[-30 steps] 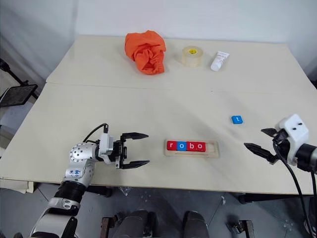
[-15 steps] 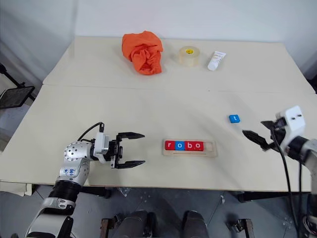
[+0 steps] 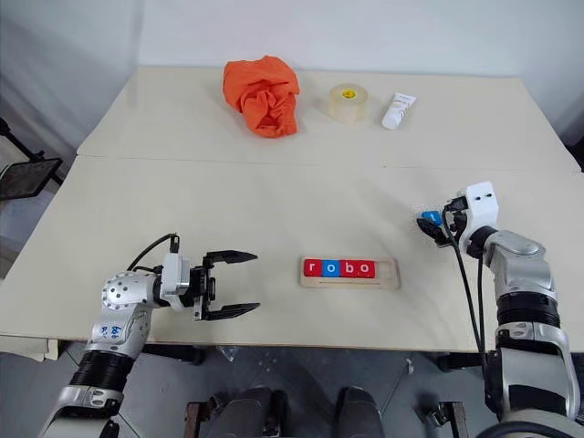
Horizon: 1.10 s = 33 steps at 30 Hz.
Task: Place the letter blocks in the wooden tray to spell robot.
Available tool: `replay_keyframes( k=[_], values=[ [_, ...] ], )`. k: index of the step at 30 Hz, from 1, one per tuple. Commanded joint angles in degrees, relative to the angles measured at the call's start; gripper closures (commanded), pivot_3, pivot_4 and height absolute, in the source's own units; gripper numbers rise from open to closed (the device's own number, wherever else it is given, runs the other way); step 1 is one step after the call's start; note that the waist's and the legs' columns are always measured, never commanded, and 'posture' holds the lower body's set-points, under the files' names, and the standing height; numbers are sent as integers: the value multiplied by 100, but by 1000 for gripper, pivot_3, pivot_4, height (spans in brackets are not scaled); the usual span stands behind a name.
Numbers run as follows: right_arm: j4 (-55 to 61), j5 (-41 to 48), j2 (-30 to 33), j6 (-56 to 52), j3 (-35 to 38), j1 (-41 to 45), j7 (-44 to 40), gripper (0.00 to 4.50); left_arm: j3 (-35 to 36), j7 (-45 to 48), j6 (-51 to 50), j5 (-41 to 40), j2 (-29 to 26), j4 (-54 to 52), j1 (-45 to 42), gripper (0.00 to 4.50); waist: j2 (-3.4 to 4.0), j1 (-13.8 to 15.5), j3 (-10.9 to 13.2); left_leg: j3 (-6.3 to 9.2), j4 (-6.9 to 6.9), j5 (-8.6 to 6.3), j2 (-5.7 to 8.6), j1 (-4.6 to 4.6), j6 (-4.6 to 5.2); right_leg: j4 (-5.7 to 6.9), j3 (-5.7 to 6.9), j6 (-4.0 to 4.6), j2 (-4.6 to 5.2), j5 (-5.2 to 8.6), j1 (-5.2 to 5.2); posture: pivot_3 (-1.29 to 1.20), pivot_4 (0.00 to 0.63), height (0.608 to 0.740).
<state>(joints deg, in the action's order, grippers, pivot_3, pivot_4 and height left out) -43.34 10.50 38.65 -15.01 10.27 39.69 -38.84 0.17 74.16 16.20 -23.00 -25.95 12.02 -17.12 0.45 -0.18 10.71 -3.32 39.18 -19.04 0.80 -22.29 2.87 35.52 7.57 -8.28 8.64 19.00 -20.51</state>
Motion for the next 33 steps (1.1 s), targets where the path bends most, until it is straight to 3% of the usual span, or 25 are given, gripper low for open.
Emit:
replay_keyframes(
  k=[1,3,9,10,15,24,33],
  values=[
    [-90,-4,-18,48,92,-8,113,448,84,-78,0,-110,-56,-250,73,0,0,4,0,1,1,0,0,1,0,0,0,0,0,0,2,0,150,740],
    [-60,21,-38,40,104,-46,133,923,77,-100,1,-109,-52,-263,81,0,0,-1,0,0,1,0,0,1,0,1,-1,0,0,0,2,0,150,740],
    [217,132,-95,19,284,-195,412,2950,41,-72,36,-117,-27,-188,27,0,0,12,0,0,1,0,0,2,0,1,-1,0,0,0,2,0,150,740],
    [429,193,-105,-17,387,-272,530,3031,33,-47,44,-120,-23,-156,-3,0,0,18,0,1,1,0,0,1,0,1,0,0,0,0,3,0,150,740],
    [2065,459,-201,-699,887,-923,1341,3029,50,47,87,-116,-22,81,-164,0,2,12,0,6,-1,0,1,-3,0,2,0,0,0,0,-2,0,150,740],
    [6492,1072,-980,-2715,1350,-3424,2321,3029,-25,164,232,-56,138,519,-438,0,7,38,-3,9,-6,0,-2,-2,-3,7,-2,0,-3,0,-5,0,150,740],
    [7223,1216,-1604,-3089,1328,-4060,2757,3029,-50,313,305,-44,213,799,-702,0,7,30,-3,-5,-7,1,1,6,-2,6,-16,0,-4,0,-6,0,150,740]
  ],
)
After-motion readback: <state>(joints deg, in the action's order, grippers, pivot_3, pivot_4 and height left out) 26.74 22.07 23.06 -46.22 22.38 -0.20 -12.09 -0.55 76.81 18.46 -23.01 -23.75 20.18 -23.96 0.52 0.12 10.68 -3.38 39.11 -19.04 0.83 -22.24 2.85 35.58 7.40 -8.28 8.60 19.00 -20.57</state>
